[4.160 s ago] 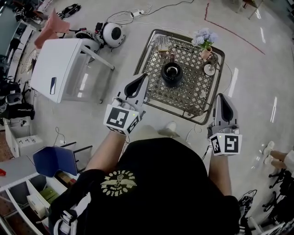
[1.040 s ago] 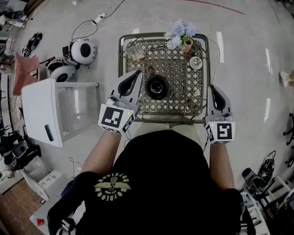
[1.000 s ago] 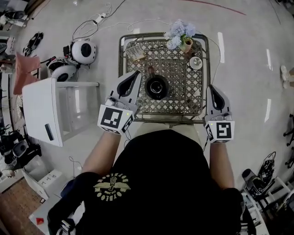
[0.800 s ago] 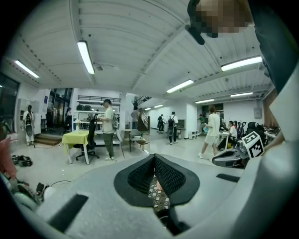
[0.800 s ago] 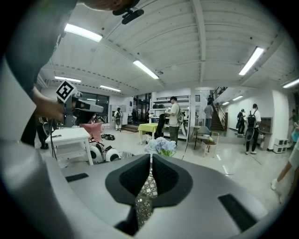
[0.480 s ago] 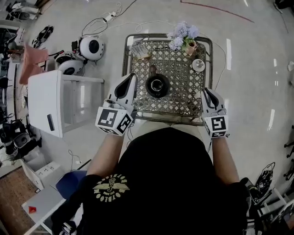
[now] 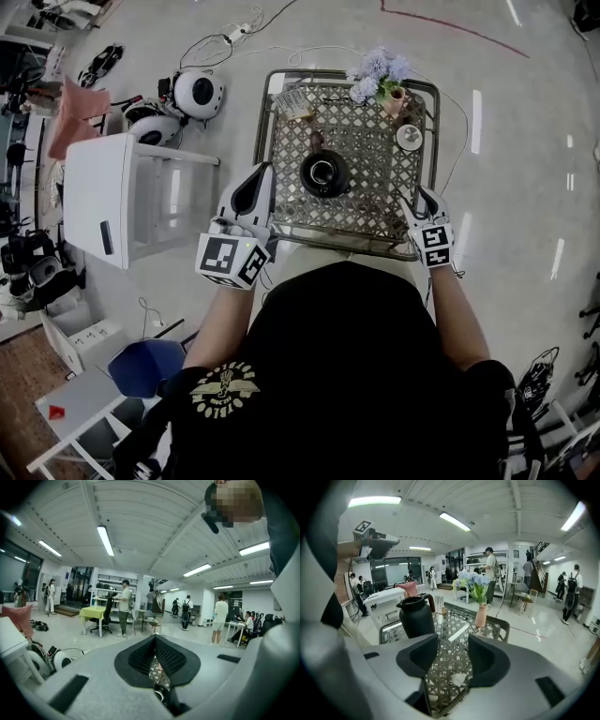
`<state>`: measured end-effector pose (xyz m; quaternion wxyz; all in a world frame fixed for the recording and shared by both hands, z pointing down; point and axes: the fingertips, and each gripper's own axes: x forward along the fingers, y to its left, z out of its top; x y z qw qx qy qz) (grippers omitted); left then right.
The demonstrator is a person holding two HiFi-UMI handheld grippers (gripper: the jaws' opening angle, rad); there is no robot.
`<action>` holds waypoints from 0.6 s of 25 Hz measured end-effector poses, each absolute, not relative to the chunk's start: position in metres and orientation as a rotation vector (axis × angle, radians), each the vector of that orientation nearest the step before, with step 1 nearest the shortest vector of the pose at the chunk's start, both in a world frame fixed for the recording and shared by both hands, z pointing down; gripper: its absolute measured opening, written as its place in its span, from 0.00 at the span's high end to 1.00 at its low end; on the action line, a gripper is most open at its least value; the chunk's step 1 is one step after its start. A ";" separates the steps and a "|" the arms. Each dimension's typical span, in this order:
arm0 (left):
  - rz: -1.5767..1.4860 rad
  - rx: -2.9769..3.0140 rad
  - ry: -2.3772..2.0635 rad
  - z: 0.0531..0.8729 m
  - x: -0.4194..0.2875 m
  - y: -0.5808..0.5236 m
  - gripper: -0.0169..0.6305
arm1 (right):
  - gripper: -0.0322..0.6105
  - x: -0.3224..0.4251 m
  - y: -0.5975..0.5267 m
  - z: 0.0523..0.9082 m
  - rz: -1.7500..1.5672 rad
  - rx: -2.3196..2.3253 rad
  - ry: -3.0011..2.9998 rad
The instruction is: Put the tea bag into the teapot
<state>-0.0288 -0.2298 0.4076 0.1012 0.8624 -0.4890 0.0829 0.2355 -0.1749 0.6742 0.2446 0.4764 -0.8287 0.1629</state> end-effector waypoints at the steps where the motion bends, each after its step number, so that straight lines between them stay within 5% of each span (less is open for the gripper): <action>1: 0.237 2.536 -1.458 0.407 -0.030 -0.228 0.98 | 0.68 0.237 -0.174 0.688 0.463 1.282 -2.249; 15: 0.331 2.493 -1.586 0.401 -0.026 -0.195 0.98 | 0.66 0.249 -0.166 0.789 0.592 1.054 -2.159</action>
